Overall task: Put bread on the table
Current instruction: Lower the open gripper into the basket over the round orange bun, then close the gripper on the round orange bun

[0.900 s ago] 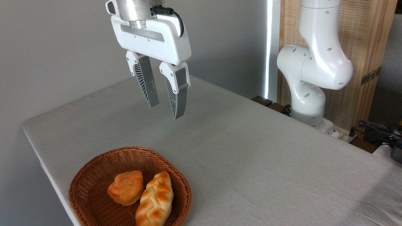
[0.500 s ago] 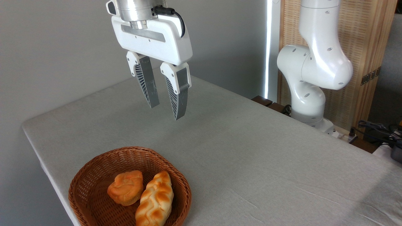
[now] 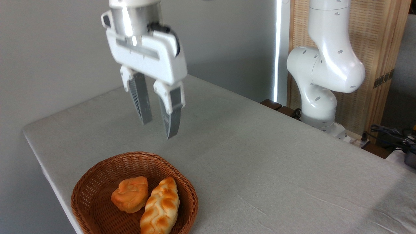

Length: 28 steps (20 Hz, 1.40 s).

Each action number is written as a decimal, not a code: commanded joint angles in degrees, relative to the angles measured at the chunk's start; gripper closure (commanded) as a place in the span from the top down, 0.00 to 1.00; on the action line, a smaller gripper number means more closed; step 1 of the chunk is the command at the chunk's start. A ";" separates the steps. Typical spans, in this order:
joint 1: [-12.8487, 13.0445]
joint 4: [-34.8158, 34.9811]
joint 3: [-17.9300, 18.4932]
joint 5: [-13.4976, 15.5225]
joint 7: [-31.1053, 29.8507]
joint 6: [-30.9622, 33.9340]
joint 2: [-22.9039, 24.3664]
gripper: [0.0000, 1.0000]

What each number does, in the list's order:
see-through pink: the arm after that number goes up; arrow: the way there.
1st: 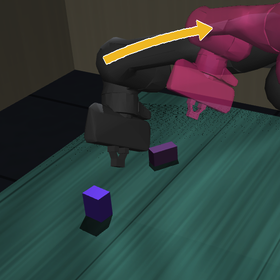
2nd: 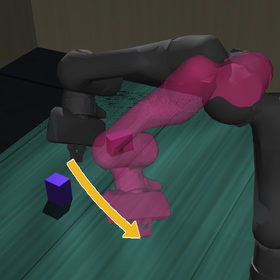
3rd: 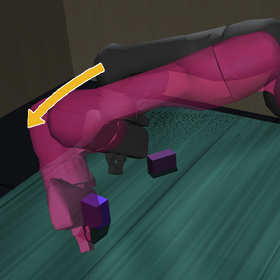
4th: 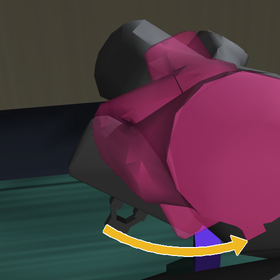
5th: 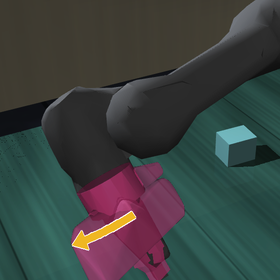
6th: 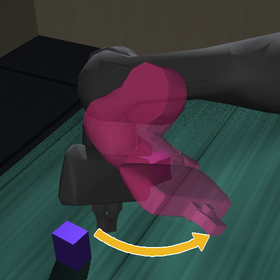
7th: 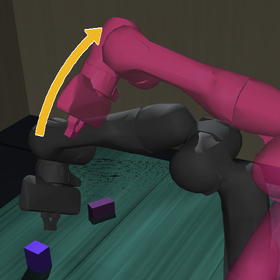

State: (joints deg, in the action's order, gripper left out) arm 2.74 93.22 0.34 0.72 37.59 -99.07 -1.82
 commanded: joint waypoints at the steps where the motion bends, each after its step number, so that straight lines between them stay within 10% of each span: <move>1: 0.60 3.46 -0.52 0.95 0.20 -8.05 -1.43 1.00; 24: 2.89 15.05 -1.66 -0.54 14.96 -36.18 -9.96 0.98; 28: 2.71 15.76 -1.57 -0.98 19.09 -37.51 -9.87 0.20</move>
State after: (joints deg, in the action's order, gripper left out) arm 5.58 107.89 -1.54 0.26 53.84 -135.13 -12.19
